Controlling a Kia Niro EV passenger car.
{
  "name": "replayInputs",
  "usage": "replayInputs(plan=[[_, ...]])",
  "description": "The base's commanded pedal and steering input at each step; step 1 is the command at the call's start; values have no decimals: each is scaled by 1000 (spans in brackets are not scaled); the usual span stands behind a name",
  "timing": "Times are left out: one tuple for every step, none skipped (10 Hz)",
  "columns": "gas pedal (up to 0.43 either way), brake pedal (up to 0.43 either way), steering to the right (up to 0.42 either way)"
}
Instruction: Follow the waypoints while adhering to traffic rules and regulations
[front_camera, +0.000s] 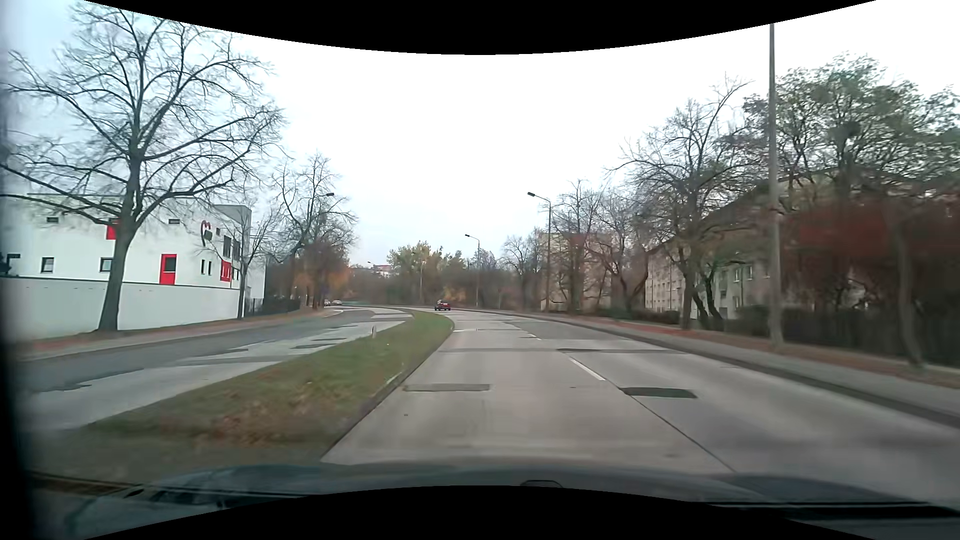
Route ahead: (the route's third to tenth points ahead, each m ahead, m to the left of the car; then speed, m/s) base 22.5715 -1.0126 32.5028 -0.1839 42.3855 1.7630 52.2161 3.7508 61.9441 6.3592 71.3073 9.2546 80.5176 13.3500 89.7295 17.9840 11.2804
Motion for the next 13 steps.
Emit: replayInputs(plan=[[130, 0, -22], [130, 0, -21], [130, 0, -21], [130, 0, -19], [130, 0, -10], [130, 0, -9], [130, 0, -8], [130, 0, -7], [130, 0, -8], [130, 0, -8], [130, 0, -9], [130, 0, -10], [130, 0, -11]])
